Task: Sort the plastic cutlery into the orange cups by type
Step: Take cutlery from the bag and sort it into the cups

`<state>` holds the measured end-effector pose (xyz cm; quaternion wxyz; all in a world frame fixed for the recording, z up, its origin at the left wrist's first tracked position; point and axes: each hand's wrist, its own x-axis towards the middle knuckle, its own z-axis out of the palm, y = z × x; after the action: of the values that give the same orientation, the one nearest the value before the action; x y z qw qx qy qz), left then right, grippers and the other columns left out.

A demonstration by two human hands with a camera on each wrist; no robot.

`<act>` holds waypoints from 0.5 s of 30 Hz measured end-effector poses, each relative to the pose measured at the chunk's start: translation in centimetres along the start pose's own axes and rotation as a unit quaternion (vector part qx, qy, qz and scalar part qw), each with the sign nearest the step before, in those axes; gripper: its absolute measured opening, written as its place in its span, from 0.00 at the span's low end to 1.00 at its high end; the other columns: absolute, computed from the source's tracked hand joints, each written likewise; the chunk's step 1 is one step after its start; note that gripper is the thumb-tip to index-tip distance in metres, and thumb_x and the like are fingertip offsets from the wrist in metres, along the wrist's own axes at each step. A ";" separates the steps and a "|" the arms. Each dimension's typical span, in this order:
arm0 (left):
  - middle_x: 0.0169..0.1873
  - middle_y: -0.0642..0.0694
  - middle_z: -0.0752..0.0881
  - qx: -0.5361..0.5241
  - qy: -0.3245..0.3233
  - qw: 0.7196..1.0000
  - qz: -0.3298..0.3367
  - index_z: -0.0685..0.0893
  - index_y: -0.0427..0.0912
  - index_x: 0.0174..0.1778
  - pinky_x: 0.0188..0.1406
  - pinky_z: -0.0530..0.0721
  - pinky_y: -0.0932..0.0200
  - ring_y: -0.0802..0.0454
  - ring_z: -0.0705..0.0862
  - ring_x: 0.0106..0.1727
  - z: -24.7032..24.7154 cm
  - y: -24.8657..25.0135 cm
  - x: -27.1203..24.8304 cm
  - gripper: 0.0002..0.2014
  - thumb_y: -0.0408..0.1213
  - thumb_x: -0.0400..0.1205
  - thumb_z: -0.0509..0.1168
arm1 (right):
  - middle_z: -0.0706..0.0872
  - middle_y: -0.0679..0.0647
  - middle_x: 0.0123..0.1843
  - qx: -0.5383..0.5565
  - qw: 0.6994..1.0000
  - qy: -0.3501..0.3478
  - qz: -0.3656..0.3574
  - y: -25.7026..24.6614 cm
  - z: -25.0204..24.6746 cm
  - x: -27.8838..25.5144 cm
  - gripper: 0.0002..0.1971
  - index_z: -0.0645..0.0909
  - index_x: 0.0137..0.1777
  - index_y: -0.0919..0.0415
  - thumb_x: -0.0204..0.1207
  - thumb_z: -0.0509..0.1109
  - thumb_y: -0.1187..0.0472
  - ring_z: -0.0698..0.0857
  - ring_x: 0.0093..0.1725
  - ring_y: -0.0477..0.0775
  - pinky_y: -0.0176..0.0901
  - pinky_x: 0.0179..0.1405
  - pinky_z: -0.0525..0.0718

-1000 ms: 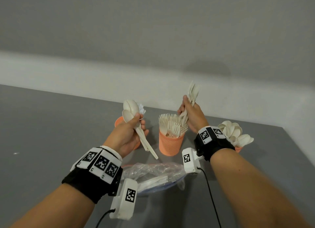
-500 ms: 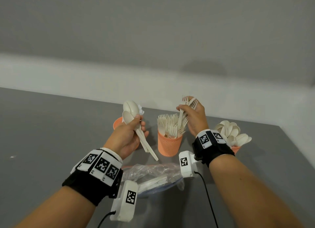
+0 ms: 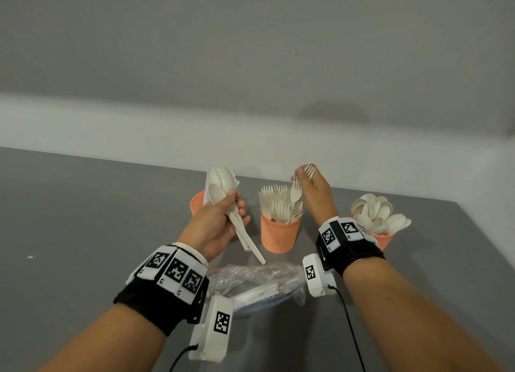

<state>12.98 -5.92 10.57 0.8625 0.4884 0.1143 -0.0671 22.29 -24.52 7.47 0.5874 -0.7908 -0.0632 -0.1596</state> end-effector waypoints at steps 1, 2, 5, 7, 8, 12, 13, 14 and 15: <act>0.24 0.50 0.79 0.000 -0.004 1.000 -0.003 0.78 0.41 0.38 0.39 0.85 0.60 0.58 0.78 0.24 0.2 -0.1 -0.1 0.11 0.39 0.85 0.57 | 0.83 0.59 0.43 -0.047 0.999 -0.017 0.000 0.3 0.0 0.0 0.11 0.79 0.46 0.62 0.83 0.59 0.57 0.82 0.45 0.55 0.51 0.54 0.79; 0.24 0.49 0.79 0.000 -0.008 1.000 -0.007 0.78 0.41 0.37 0.41 0.84 0.59 0.58 0.79 0.24 0.3 -0.2 -0.1 0.12 0.39 0.85 0.57 | 0.84 0.60 0.48 -0.087 0.995 -0.041 0.004 0.7 -0.1 0.1 0.11 0.81 0.48 0.63 0.82 0.59 0.58 0.82 0.51 0.57 0.55 0.60 0.79; 0.25 0.49 0.80 0.002 -0.033 0.999 -0.008 0.78 0.40 0.35 0.48 0.82 0.57 0.58 0.80 0.25 0.7 -0.2 -0.3 0.12 0.38 0.85 0.58 | 0.73 0.57 0.71 -0.153 0.975 -0.149 0.063 1.2 -0.8 0.2 0.16 0.77 0.68 0.53 0.82 0.60 0.57 0.72 0.73 0.58 0.59 0.76 0.67; 0.26 0.49 0.80 0.011 -0.052 0.999 -0.004 0.78 0.40 0.35 0.50 0.82 0.56 0.58 0.80 0.27 1.0 -0.3 -0.4 0.12 0.38 0.84 0.58 | 0.64 0.58 0.78 -0.202 0.966 -0.149 0.057 0.6 -1.1 -0.1 0.25 0.61 0.79 0.48 0.82 0.59 0.53 0.63 0.79 0.60 0.61 0.79 0.61; 0.27 0.48 0.80 0.017 -0.056 0.998 -0.001 0.78 0.40 0.35 0.51 0.82 0.56 0.57 0.81 0.30 1.1 -0.4 -0.3 0.12 0.38 0.84 0.58 | 0.64 0.59 0.78 -0.203 0.973 -0.104 0.030 -0.1 -1.3 -0.4 0.28 0.58 0.80 0.49 0.82 0.60 0.53 0.63 0.78 0.59 0.60 0.78 0.63; 0.39 0.43 0.82 0.011 -0.057 0.998 0.005 0.78 0.37 0.39 0.54 0.83 0.52 0.51 0.83 0.47 2.7 -0.8 -0.1 0.14 0.42 0.85 0.56 | 0.78 0.55 0.56 -0.062 0.990 -0.031 -0.120 -4.7 -1.6 -3.0 0.19 0.75 0.64 0.60 0.74 0.67 0.71 0.78 0.53 0.48 0.34 0.53 0.74; 0.41 0.43 0.83 0.004 -0.074 0.997 0.004 0.78 0.38 0.41 0.50 0.85 0.52 0.50 0.85 0.48 3.3 -0.9 -0.2 0.14 0.43 0.85 0.55 | 0.79 0.52 0.50 -0.040 0.989 -0.096 -0.108 -5.7 -1.6 -4.0 0.19 0.77 0.60 0.59 0.71 0.67 0.75 0.79 0.47 0.47 0.31 0.48 0.75; 0.42 0.44 0.85 0.004 -0.091 0.996 0.003 0.79 0.39 0.44 0.45 0.88 0.54 0.51 0.87 0.46 4.0 -1.1 -0.2 0.14 0.44 0.86 0.53 | 0.79 0.50 0.47 -0.035 0.981 -0.174 -0.078 -6.4 -1.3 -5.0 0.21 0.76 0.60 0.57 0.69 0.67 0.75 0.79 0.44 0.47 0.32 0.46 0.77; 0.41 0.44 0.87 0.016 -0.102 0.995 0.002 0.79 0.39 0.49 0.39 0.89 0.57 0.53 0.89 0.42 4.7 -1.4 -0.3 0.15 0.45 0.86 0.52 | 0.79 0.49 0.48 -0.055 0.968 -0.238 -0.050 -6.7 -1.1 -5.8 0.24 0.73 0.63 0.55 0.69 0.68 0.73 0.80 0.44 0.48 0.36 0.47 0.80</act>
<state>13.00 -10.68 11.83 0.8619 0.4928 0.0234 -0.1170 14.74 -23.00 11.91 0.5027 -0.8328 -0.2318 0.0009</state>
